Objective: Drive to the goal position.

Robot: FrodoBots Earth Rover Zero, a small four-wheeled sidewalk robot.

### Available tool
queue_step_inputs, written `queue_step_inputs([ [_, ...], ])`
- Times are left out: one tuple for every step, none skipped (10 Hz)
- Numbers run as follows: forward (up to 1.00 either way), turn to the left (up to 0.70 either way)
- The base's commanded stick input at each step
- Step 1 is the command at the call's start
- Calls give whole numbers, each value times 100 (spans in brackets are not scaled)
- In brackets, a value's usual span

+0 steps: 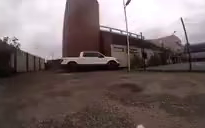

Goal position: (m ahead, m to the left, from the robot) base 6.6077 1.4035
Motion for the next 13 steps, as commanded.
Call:
queue_step_inputs([
  [70, 0],
  [70, 0],
  [70, 0],
  [70, 0],
  [70, 0],
  [70, 0],
  [70, 0],
  [70, 0],
  [70, 0],
  [70, 0],
  [70, 0],
  [70, 0],
  [70, 0],
])
